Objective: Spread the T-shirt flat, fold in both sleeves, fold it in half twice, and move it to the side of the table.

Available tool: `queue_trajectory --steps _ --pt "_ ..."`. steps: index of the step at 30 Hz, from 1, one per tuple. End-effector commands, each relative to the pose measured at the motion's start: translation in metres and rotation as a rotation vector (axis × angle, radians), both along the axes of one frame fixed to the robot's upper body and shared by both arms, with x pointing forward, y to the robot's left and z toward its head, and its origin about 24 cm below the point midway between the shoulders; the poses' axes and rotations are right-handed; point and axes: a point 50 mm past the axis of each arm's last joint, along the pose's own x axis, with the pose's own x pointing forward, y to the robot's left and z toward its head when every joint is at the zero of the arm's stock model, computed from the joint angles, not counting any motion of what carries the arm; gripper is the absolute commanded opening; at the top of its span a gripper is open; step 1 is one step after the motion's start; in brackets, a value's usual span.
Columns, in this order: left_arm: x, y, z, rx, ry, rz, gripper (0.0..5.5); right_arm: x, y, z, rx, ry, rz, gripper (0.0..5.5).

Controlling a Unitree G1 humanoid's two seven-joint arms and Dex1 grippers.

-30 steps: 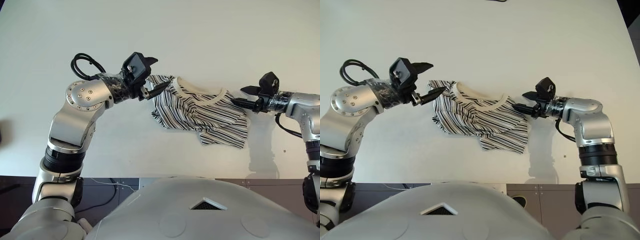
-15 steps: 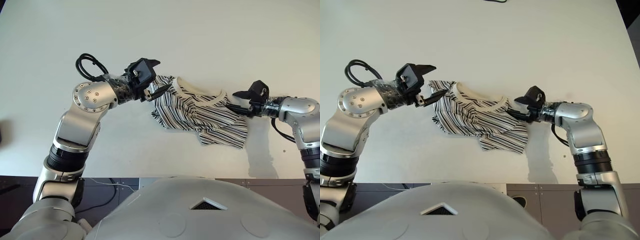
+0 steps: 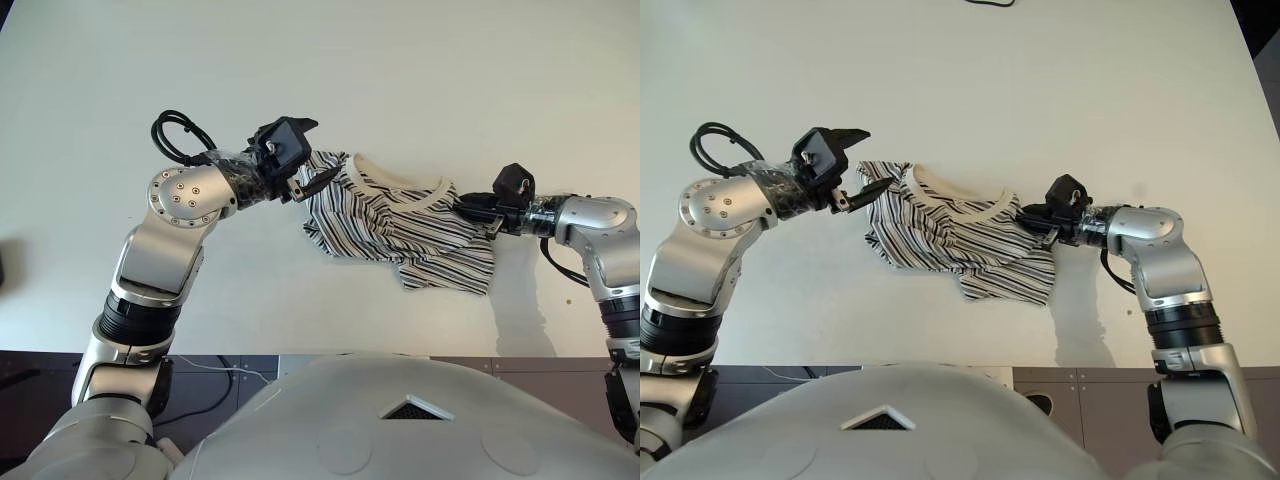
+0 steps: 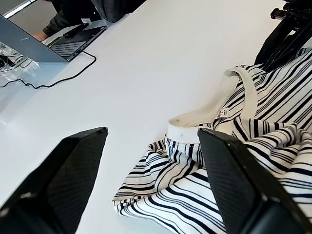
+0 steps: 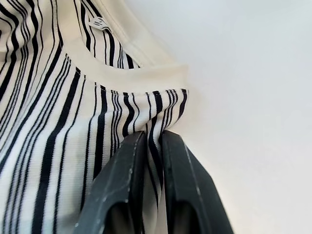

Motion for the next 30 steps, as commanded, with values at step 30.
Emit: queue_trajectory --steps 30 --pt "-0.025 0.016 -0.049 -0.127 0.527 0.042 2.63 -0.013 -0.018 -0.011 -0.156 -0.023 -0.017 0.1"
